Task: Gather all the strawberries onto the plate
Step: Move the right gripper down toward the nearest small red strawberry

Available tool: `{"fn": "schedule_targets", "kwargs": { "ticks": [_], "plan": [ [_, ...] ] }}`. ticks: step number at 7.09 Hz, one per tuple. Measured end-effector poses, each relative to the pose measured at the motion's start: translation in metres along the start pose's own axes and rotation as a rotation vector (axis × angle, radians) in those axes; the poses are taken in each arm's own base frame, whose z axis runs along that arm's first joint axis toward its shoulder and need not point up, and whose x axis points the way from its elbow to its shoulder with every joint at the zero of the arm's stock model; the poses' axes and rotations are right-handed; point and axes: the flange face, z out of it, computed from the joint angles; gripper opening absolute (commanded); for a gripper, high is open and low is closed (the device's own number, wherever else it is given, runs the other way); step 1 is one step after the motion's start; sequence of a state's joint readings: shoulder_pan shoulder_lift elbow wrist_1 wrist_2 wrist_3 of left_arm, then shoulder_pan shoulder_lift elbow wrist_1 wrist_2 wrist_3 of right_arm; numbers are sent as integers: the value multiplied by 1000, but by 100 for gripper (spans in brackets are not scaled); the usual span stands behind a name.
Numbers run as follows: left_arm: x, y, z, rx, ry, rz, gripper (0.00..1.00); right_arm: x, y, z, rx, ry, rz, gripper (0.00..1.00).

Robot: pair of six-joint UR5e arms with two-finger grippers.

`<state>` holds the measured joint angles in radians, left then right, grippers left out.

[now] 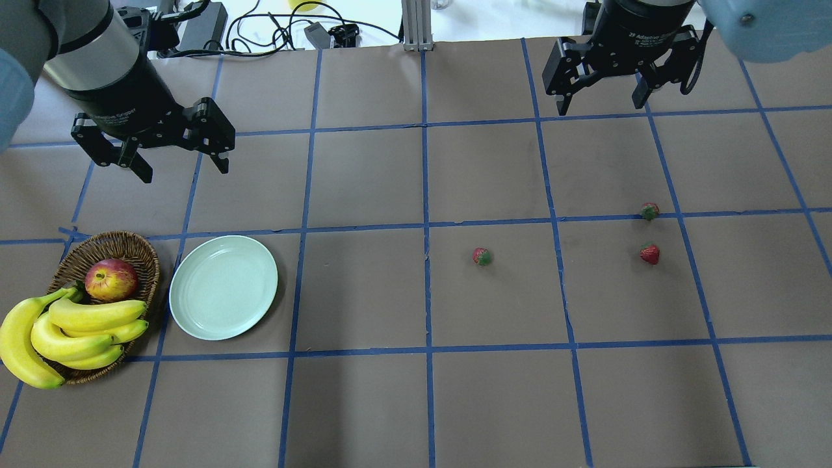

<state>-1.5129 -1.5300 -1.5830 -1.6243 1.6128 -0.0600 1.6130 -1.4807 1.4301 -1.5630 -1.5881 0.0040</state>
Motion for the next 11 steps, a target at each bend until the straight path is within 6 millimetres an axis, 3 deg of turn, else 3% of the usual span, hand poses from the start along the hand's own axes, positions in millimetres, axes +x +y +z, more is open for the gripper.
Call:
{"fn": "schedule_targets", "kwargs": {
  "ticks": [7, 11],
  "plan": [
    [-12, 8, -1, -24, 38, 33, 100, -1, 3, 0, -1, 0, -5, 100],
    [-12, 12, 3, -26, 28, 29, 100, -12, 7, 25, -29, -45, -5, 100]
  ]
}}
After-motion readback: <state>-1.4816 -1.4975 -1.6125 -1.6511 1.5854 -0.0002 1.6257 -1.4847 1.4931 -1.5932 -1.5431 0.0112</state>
